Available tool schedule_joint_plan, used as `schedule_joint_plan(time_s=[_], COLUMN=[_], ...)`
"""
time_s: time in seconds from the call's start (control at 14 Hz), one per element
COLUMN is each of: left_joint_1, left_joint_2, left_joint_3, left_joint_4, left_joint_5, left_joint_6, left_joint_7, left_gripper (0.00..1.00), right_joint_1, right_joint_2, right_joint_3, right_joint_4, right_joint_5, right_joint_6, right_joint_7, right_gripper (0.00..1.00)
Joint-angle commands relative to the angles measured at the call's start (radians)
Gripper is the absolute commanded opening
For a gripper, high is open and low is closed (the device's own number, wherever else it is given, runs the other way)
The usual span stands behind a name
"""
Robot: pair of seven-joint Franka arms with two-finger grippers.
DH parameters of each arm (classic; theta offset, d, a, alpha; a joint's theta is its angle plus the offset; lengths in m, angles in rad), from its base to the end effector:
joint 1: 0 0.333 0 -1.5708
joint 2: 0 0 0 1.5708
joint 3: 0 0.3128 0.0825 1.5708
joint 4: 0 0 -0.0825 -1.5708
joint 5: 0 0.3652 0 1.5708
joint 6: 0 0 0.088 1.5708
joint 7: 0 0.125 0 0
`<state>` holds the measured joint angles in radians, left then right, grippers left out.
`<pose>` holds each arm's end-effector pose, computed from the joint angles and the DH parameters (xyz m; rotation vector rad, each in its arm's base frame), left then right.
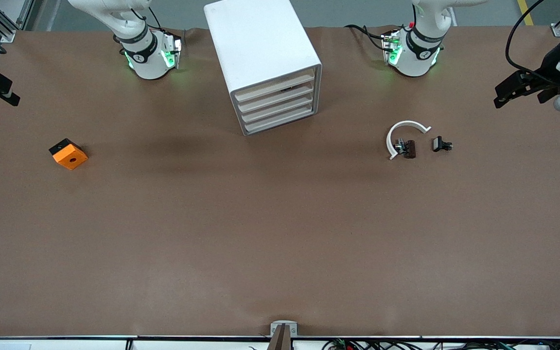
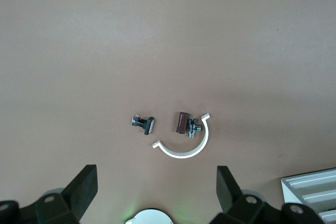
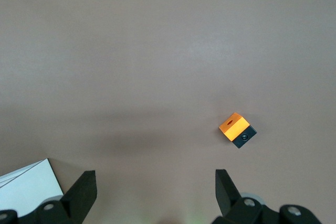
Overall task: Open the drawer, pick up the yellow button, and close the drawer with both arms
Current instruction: 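Move the left gripper from rest toward the white cabinet's drawer front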
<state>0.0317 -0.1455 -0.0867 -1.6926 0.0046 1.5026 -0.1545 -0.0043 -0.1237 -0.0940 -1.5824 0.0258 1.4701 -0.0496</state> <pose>0.4811 -0.0290 0.6165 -3.1152 -0.1573 0.0671 0.4842 -0.0477 0.6522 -3.1044 0.0703 -0.0211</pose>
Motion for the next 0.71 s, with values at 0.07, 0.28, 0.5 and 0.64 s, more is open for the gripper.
schedule_joint_plan(time_s=[0.07,0.28,0.5,0.64], left_joint_1=[0.005,0.005,0.001,-0.009], left_joint_2=[0.012,0.064,0.142,0.187], left_joint_3=[-0.002,0.001,-0.004,-0.013], left_joint_4=[0.031,0.065,0.096,0.090], left_joint_5=[0.005,0.005,0.005,0.002], left_joint_6=[-0.030,-0.042,-0.053,-0.053], left_joint_7=[0.003,0.010,0.010,-0.011], left_gripper=[1.00,1.00,1.00,1.00], right_joint_1=[0.001,0.001,0.001,0.001], right_joint_2=[-0.016,-0.014,-0.014,-0.013], right_joint_3=[0.005,0.004,0.004,0.004], right_joint_4=[-0.004,-0.005,-0.005,-0.005], right_joint_5=[0.003,0.003,0.003,0.003], right_joint_6=[0.007,0.016,0.015,0.021], right_joint_7=[0.014,0.014,0.014,0.014], right_gripper=[1.00,1.00,1.00,1.00])
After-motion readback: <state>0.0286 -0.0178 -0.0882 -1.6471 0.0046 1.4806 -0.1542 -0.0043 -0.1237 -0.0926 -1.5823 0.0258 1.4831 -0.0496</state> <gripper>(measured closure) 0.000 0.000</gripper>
